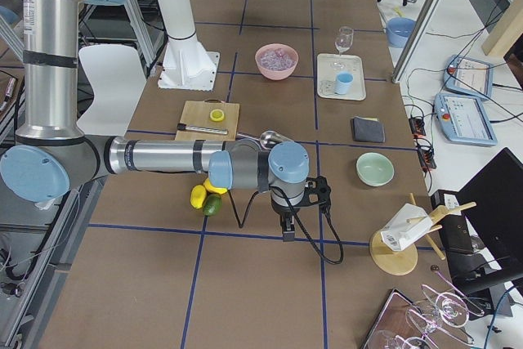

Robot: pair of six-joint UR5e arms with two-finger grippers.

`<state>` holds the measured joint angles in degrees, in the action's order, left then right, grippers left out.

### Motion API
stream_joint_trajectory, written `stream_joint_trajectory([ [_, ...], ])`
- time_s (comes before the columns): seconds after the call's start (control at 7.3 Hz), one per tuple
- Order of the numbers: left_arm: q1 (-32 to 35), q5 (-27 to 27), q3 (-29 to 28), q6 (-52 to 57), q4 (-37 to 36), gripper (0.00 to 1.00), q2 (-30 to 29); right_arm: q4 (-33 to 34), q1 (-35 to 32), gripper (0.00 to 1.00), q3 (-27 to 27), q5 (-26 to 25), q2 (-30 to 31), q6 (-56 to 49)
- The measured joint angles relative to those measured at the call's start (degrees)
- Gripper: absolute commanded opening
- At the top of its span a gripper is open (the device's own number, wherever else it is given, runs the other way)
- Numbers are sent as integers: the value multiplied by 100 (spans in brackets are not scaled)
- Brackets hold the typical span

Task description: Put ice in cup with scoop

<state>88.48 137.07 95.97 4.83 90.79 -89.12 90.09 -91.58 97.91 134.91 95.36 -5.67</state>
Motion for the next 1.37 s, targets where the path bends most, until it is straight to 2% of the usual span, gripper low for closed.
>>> stream_joint_trajectory([
  [1.37,-8,66,128,-56,31,100,-104,-3,14,100,83,6,-84,86],
])
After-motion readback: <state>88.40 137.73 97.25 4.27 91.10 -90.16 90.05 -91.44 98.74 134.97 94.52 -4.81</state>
